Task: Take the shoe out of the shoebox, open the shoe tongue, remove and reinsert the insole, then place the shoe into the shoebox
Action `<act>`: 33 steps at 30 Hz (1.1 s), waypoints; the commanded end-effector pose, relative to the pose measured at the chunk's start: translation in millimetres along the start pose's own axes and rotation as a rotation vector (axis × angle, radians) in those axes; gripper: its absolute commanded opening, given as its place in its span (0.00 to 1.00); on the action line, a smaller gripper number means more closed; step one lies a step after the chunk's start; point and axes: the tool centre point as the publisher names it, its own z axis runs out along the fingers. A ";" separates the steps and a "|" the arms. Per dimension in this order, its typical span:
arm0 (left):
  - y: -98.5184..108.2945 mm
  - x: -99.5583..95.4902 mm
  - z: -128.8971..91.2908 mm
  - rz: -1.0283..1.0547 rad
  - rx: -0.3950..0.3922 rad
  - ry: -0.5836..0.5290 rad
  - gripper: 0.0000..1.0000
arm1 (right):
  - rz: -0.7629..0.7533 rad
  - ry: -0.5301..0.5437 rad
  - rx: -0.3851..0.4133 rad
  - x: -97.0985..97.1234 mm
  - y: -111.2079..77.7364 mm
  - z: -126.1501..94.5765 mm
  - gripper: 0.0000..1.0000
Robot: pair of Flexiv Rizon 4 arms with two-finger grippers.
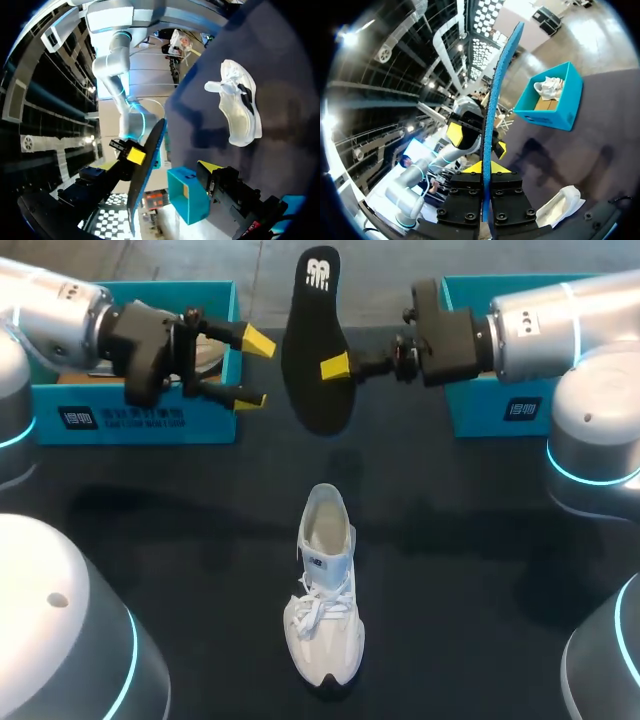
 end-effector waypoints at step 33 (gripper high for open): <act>-10.3 49.4 -6.2 -0.340 0.022 0.120 1.00 | -0.071 0.130 -0.117 -26.6 -20.6 -0.9 0.00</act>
